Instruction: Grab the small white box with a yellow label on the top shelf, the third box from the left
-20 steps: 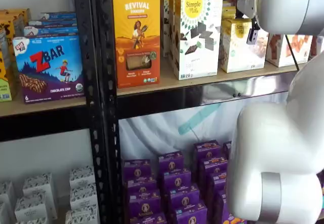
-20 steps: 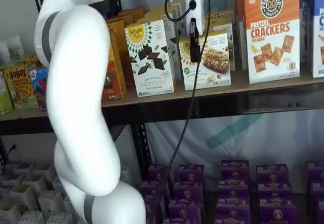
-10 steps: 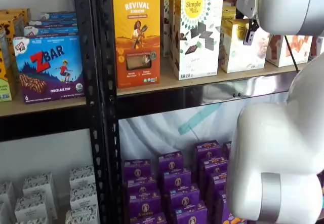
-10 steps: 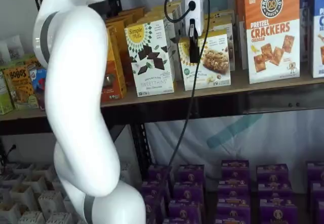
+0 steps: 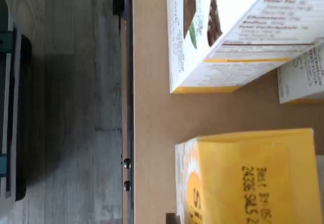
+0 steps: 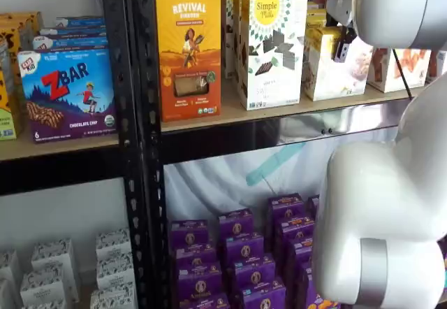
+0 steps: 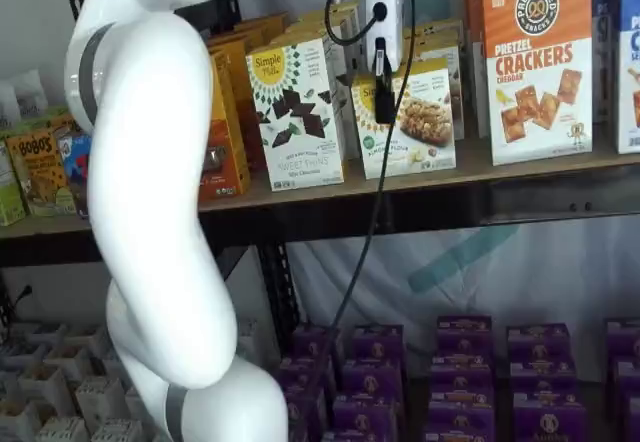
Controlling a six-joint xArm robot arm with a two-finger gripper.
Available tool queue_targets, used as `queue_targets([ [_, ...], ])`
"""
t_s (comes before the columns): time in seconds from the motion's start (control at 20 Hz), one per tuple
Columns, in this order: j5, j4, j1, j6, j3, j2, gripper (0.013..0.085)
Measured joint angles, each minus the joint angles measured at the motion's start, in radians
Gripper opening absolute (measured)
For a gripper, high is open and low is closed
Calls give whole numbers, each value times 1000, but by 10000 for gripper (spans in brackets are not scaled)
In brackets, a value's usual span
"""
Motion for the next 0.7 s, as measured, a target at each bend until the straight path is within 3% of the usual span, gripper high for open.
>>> queue_targets([
  [0.2,-5,5,-2,-2,4,-2,490],
  [0.4,-3,8,-6,-5,4,-2,370],
  [0.7,5,12,-11,-9,0,0,370],
])
